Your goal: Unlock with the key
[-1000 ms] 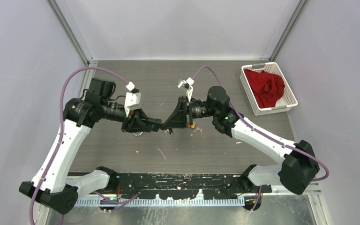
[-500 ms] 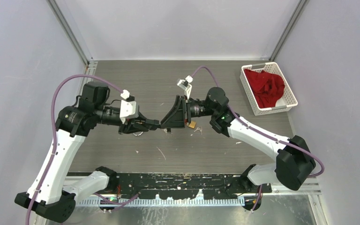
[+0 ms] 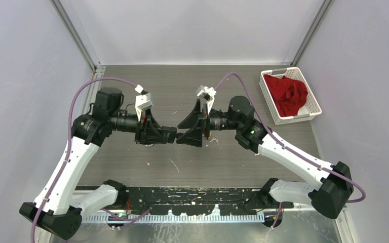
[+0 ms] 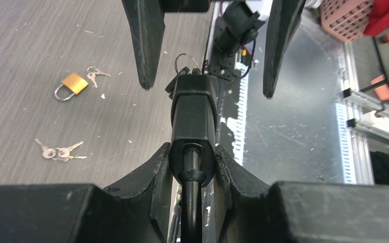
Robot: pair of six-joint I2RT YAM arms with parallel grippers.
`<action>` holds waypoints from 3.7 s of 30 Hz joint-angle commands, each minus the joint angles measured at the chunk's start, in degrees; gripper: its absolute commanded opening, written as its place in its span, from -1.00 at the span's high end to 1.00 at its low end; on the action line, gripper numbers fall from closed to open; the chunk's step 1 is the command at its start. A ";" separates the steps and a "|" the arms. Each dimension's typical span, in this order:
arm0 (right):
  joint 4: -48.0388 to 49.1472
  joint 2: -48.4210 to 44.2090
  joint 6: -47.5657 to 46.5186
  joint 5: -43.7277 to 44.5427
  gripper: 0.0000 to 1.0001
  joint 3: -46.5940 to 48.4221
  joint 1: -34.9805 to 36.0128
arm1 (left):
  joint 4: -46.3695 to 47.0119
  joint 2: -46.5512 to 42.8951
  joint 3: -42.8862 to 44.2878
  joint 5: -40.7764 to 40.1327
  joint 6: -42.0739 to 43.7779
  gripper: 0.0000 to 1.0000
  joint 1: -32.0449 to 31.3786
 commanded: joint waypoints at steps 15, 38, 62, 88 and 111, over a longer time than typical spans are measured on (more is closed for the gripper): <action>4.85 4.98 1.95 1.10 0.27 7.00 3.28 | 6.70 0.14 0.70 8.44 -7.06 1.00 0.21; 1.91 6.64 7.74 -3.94 0.98 5.66 -1.08 | -19.89 5.57 8.45 -0.58 33.33 0.54 3.88; 20.17 19.51 41.99 -5.44 0.98 2.05 -3.45 | 35.25 -19.89 -31.23 -19.05 87.05 0.71 0.39; -19.73 17.21 3.94 21.29 0.98 -1.31 -36.08 | 3.83 -3.12 -13.34 -33.23 56.65 -0.99 0.45; -14.25 24.69 3.29 25.06 0.00 -5.00 -37.15 | 4.97 -3.80 -11.78 -31.53 49.41 -0.99 0.45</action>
